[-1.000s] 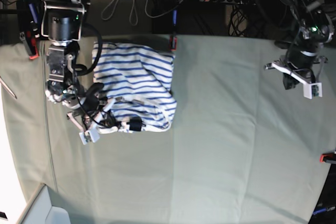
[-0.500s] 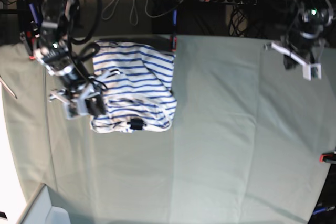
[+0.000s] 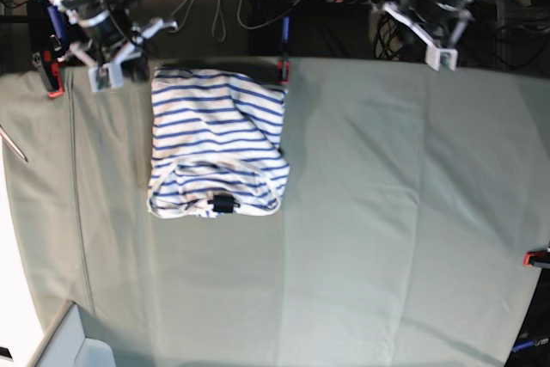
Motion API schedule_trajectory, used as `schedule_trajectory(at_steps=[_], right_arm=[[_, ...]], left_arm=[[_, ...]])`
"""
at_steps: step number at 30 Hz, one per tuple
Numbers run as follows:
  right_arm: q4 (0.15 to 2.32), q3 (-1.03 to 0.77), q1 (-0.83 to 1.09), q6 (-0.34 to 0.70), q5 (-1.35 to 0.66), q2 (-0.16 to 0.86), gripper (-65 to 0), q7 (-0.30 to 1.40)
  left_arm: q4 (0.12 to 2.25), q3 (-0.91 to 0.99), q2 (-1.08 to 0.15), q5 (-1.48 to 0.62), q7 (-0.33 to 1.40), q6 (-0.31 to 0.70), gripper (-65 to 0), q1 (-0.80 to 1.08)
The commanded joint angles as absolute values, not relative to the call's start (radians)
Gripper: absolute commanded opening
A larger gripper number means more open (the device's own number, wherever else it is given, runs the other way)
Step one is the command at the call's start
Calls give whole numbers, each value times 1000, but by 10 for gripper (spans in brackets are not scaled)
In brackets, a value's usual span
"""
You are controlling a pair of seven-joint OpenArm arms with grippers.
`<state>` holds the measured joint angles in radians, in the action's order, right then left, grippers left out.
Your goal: Layout the t-shirt on the table in an organized manner, then fold the t-shirt properly
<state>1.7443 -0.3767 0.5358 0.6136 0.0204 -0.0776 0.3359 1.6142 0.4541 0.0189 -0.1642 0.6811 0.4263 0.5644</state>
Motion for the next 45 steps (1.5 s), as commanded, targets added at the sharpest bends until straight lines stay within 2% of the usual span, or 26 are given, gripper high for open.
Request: schedule_trajectory(at_steps=[1,7,13,20,23,24,26,28,31,35,38,45], right_arm=[[1735,-377,547,615,8,-71,-650,312],[1514,-341,544,615,8,-5,-650,303],[1216,-286,481,615,8,36,-650,145],[829,-285,300,608,15,41,-650,73],[656,-285,231,595,15,62,-650,39],[605,-285,211,564,15,64,-650,22],[503,-285,174,437,15,81,-650,-30],[403,-283,147,295,15,87,-650,-110],[286,-282,107,127,16,87,-650,-213],[179,-282,56,-117,62,97,-650,-262],[134,-283,41,-272,150,94,-650,-268],[131,-285,44,-291,209,77,-650,-263]], left_arm=[[1589,458,15,-168,673,423,-650,573],[1356,460,12,-168,665,421,-650,515],[980,460,8,-77,647,421,-650,326],[495,464,21,137,251,421,-650,120],[220,466,-30,176,131,415,-650,19],[148,466,-44,176,97,394,-650,-7],[53,461,-67,180,10,300,-650,-38],[47,460,-79,180,-62,200,-650,-24],[47,458,-82,182,-104,116,-650,-15],[47,460,-111,206,-114,36,-650,-13],[47,460,-111,231,-114,31,-650,-13],[47,461,-97,266,-114,31,-650,-18]])
